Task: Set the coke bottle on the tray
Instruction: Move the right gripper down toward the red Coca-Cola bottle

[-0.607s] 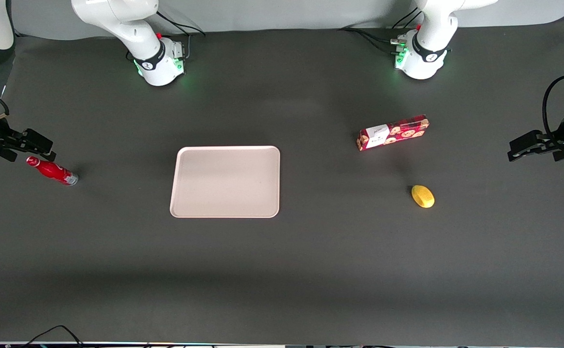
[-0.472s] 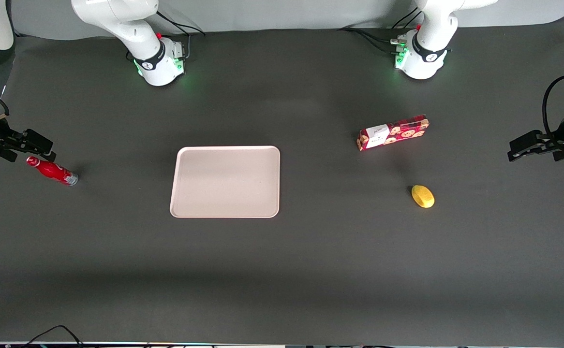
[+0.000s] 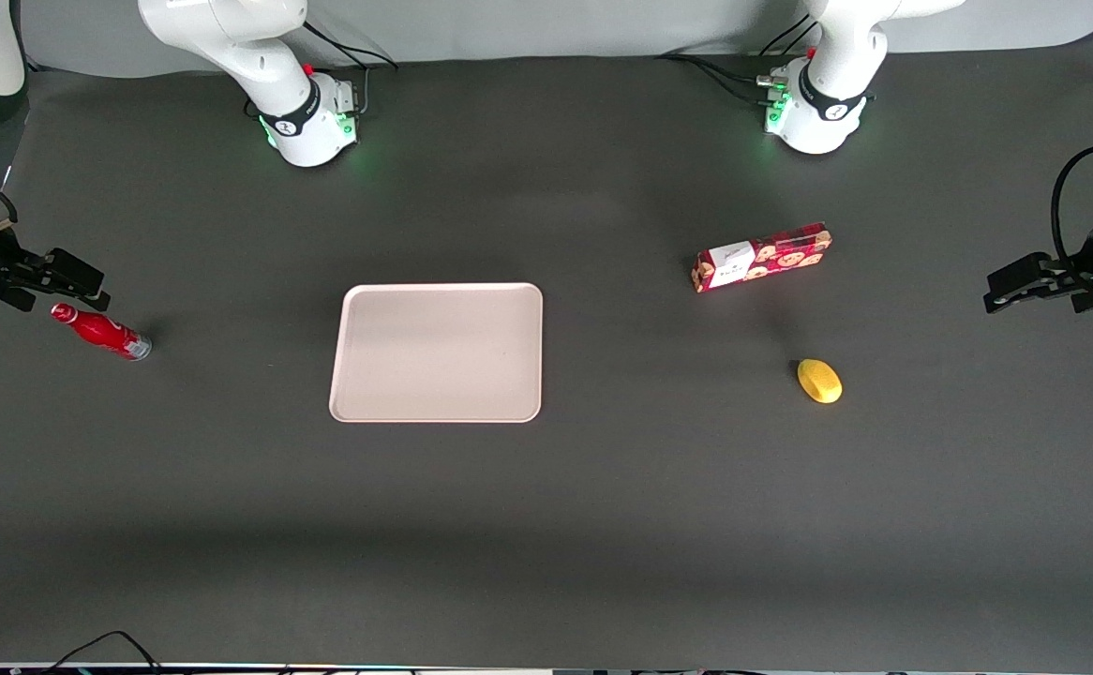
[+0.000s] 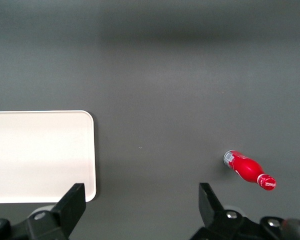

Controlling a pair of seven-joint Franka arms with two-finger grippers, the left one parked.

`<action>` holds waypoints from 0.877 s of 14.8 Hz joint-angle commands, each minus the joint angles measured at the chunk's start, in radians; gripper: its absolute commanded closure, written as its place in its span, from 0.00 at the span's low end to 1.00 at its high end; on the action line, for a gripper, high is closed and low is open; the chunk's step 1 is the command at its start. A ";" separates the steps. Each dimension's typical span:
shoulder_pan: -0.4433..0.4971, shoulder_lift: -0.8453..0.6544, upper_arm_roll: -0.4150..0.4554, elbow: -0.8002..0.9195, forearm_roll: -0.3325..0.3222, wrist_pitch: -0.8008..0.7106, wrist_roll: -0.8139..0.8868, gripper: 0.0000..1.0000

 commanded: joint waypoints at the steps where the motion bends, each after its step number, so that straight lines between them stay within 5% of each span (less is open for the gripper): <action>1: 0.004 0.014 -0.001 0.028 0.012 -0.023 0.022 0.00; 9: -0.028 0.016 -0.096 0.005 -0.003 -0.121 -0.041 0.00; 13: -0.048 0.022 -0.219 -0.024 -0.001 -0.106 -0.176 0.00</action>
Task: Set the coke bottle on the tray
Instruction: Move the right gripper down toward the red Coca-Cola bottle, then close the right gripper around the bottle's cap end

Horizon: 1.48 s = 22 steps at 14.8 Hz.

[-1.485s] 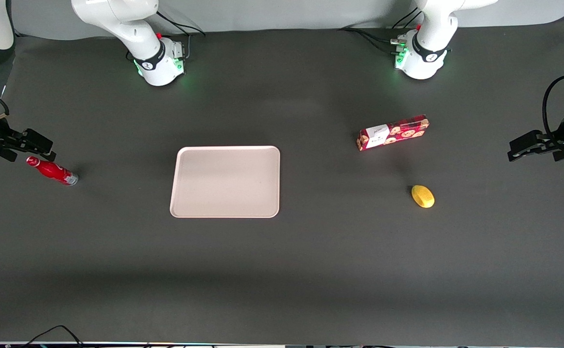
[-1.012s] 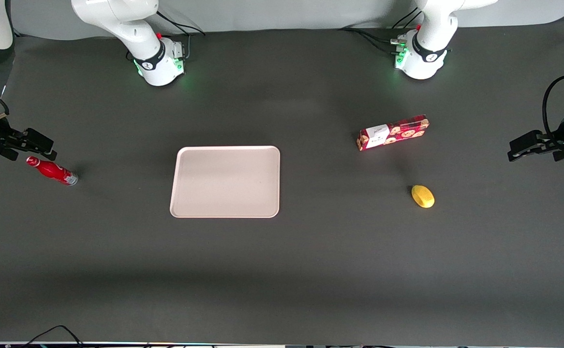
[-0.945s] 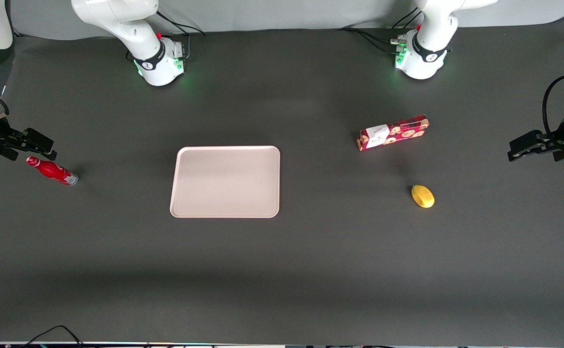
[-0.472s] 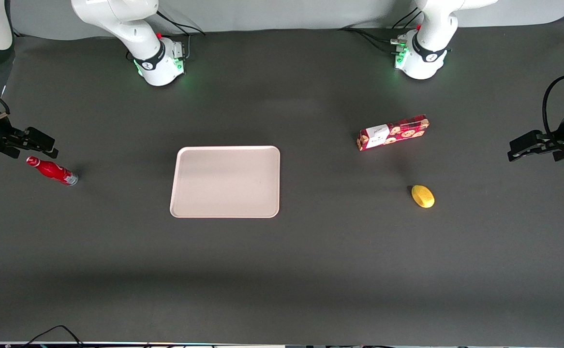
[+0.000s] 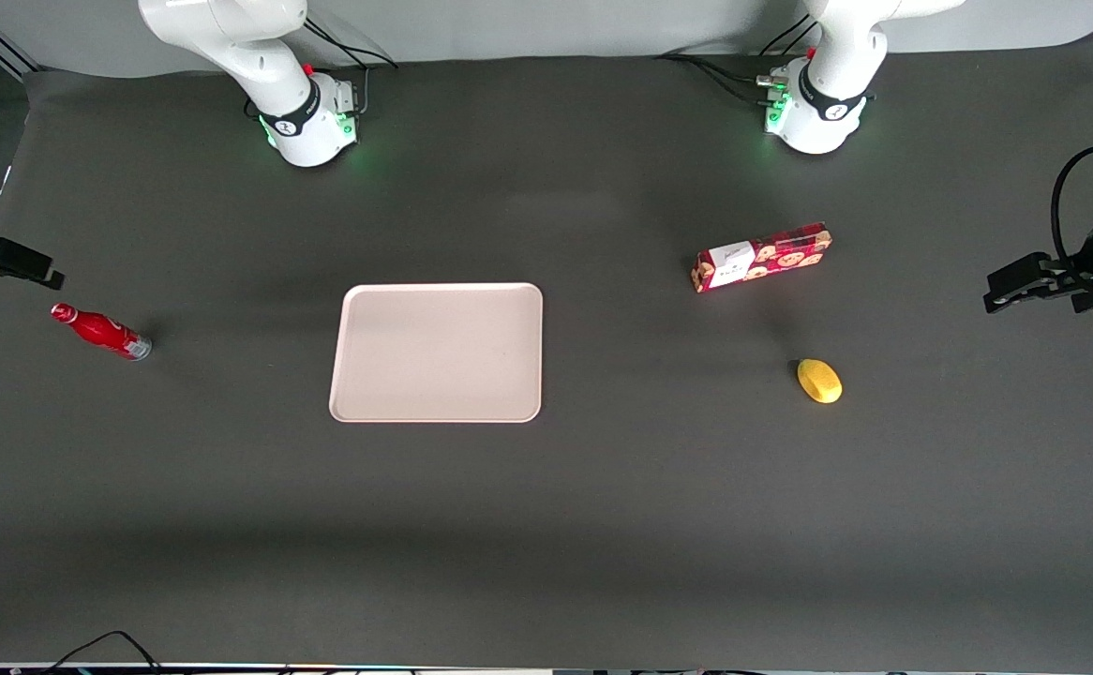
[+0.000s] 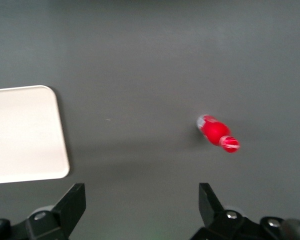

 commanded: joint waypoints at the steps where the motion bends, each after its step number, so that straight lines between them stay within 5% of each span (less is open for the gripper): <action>1: -0.010 0.014 -0.085 -0.033 -0.002 0.020 -0.074 0.00; 4: -0.014 0.018 -0.106 -0.129 -0.049 0.141 -0.088 0.00; 13: -0.034 0.024 -0.267 -0.387 -0.048 0.528 -0.217 0.00; 22: -0.049 0.129 -0.267 -0.456 0.038 0.707 -0.238 0.00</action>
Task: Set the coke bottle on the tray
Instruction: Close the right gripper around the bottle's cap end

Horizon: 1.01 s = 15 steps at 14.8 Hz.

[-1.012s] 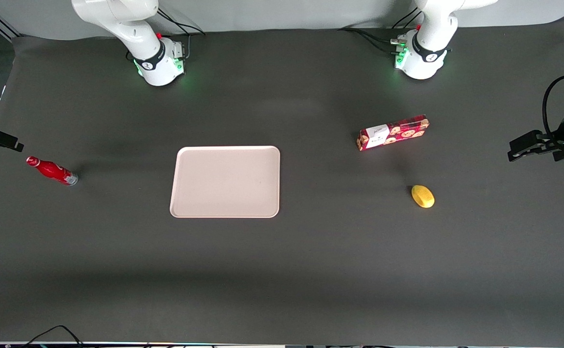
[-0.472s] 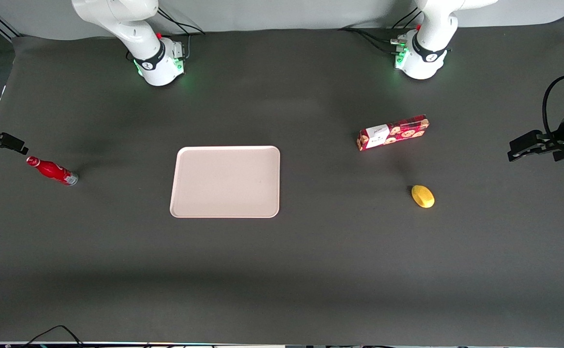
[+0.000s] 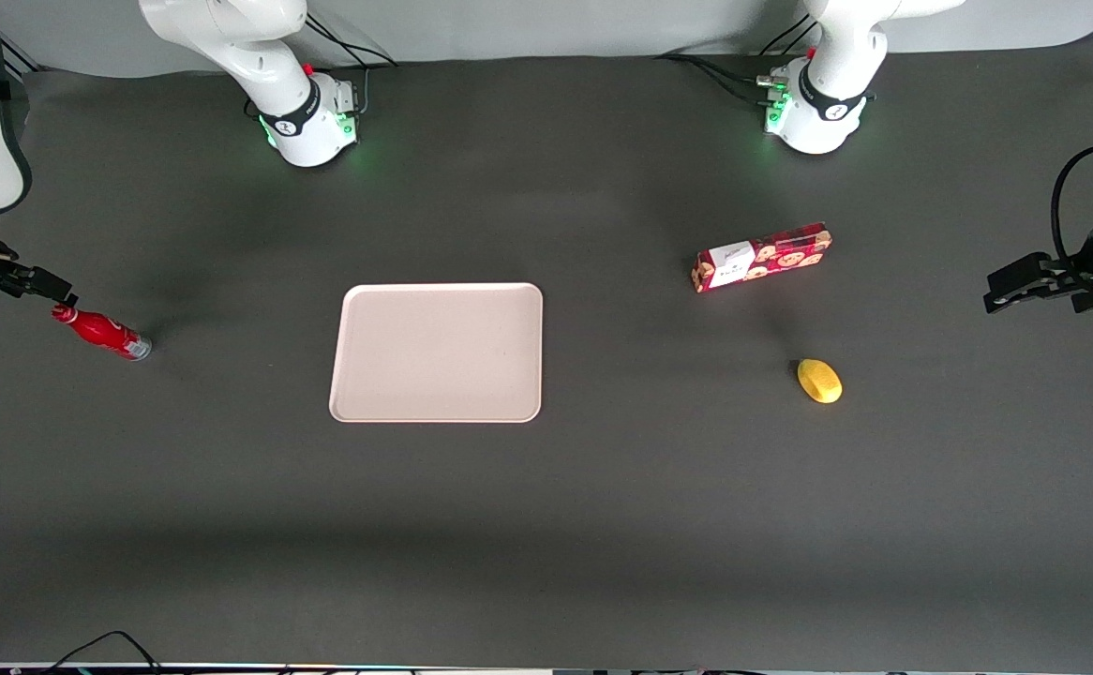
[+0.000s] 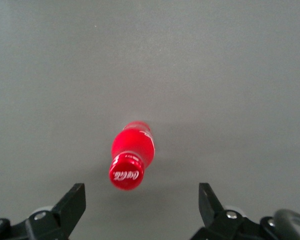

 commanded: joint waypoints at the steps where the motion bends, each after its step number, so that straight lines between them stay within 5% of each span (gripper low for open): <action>1: -0.002 0.059 0.002 0.006 0.032 0.064 -0.044 0.00; 9: 0.009 0.090 0.006 0.006 0.099 0.076 -0.045 0.03; 11: 0.011 0.090 0.008 0.008 0.098 0.076 -0.045 0.22; 15: 0.012 0.090 0.008 0.009 0.098 0.076 -0.048 0.76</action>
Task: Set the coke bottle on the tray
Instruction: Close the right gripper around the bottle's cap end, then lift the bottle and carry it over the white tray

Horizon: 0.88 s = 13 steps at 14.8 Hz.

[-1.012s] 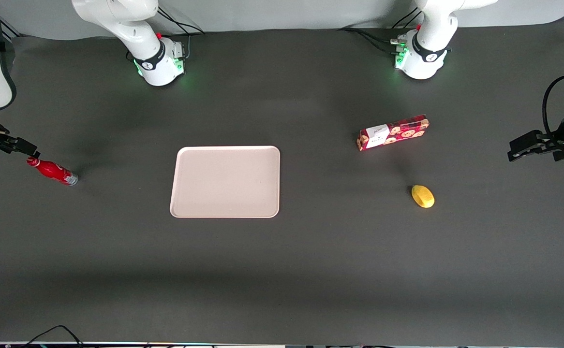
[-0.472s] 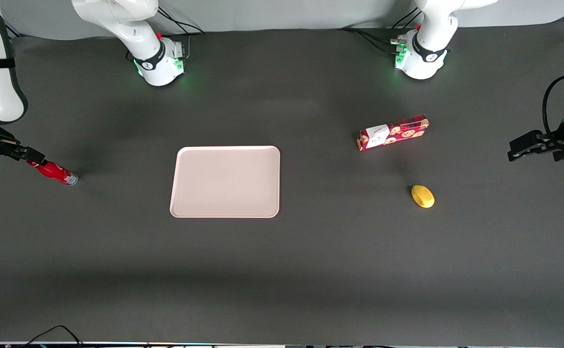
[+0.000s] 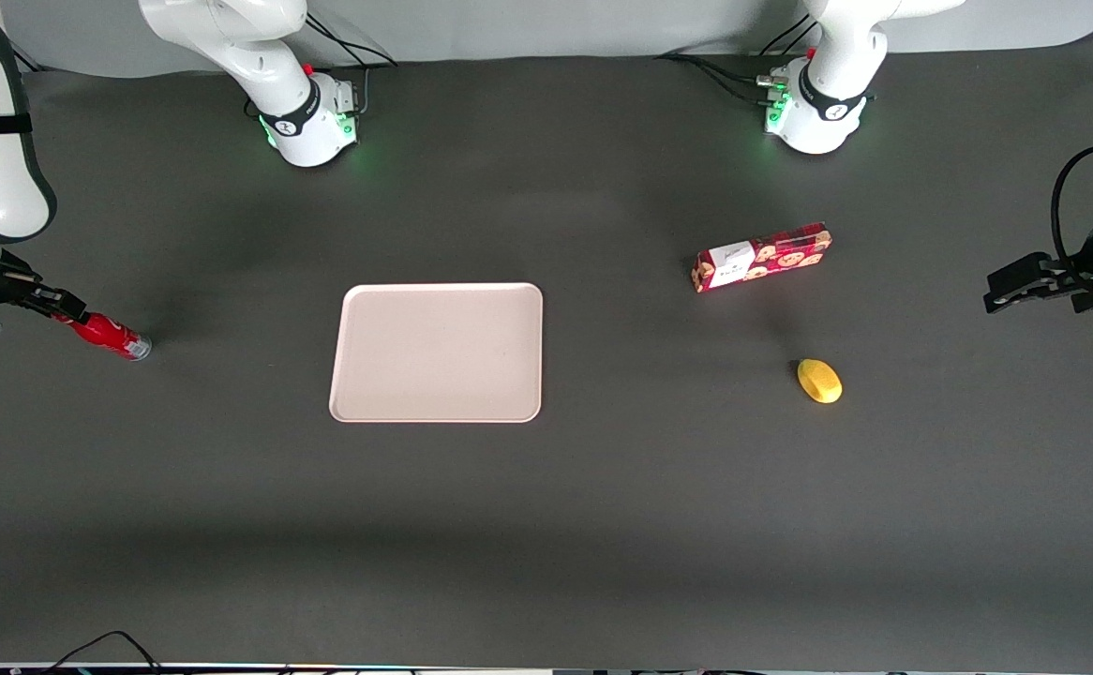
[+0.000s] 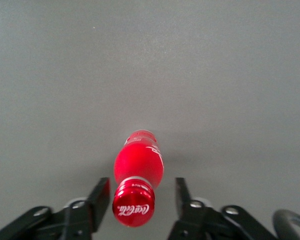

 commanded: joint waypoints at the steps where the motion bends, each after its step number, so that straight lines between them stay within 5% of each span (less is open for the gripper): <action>1: 0.005 0.005 -0.003 0.011 0.024 0.004 -0.052 0.99; 6: 0.005 0.005 -0.001 0.045 0.024 -0.013 -0.105 1.00; 13: 0.006 -0.018 0.054 0.469 0.015 -0.616 -0.010 1.00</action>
